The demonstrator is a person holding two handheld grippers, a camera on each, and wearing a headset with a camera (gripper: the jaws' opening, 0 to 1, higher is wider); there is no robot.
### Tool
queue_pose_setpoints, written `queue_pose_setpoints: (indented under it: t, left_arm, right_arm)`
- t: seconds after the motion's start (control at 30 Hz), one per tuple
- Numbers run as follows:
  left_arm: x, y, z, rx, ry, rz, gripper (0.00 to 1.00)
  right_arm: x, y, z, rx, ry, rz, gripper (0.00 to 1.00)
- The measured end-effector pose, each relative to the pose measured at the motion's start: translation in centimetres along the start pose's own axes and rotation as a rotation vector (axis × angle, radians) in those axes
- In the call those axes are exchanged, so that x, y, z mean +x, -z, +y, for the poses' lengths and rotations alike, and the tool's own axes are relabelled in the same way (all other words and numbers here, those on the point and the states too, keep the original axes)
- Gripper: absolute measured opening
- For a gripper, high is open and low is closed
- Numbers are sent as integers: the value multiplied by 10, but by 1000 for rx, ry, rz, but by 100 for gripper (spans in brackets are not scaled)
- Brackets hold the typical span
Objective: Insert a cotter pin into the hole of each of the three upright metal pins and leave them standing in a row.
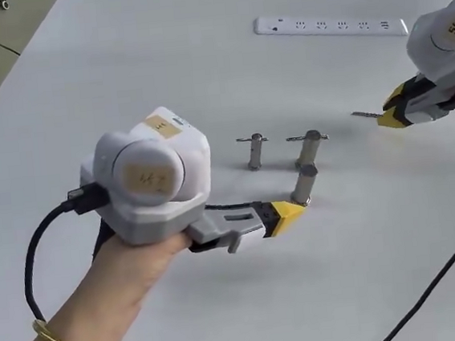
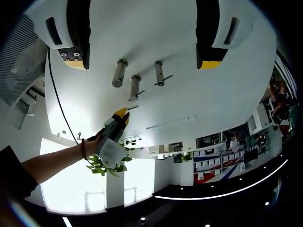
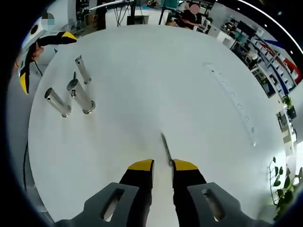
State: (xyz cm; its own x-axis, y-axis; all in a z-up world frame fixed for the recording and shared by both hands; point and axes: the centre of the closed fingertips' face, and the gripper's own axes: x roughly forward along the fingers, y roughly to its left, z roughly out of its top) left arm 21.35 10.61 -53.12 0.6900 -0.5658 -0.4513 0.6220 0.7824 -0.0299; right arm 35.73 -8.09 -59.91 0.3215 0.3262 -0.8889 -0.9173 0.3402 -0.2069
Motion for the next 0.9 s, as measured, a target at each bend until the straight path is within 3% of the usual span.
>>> queue_pose_setpoints:
  t: [0.37, 0.67, 0.8, 0.9]
  left_arm:
    - [2, 5, 1, -15, 5, 16, 91]
    - [1, 4, 2, -20, 5, 12, 90]
    - [0, 3, 2, -16, 5, 12, 90]
    - [0, 2, 2, -17, 7, 8, 90]
  right_arm:
    - [11, 2, -12, 59, -37, 12, 9]
    - [15, 3, -6, 87, -102, 48, 1]
    - [15, 3, -5, 70, -93, 66, 0]
    - [17, 4, -8, 109, -71, 84, 0]
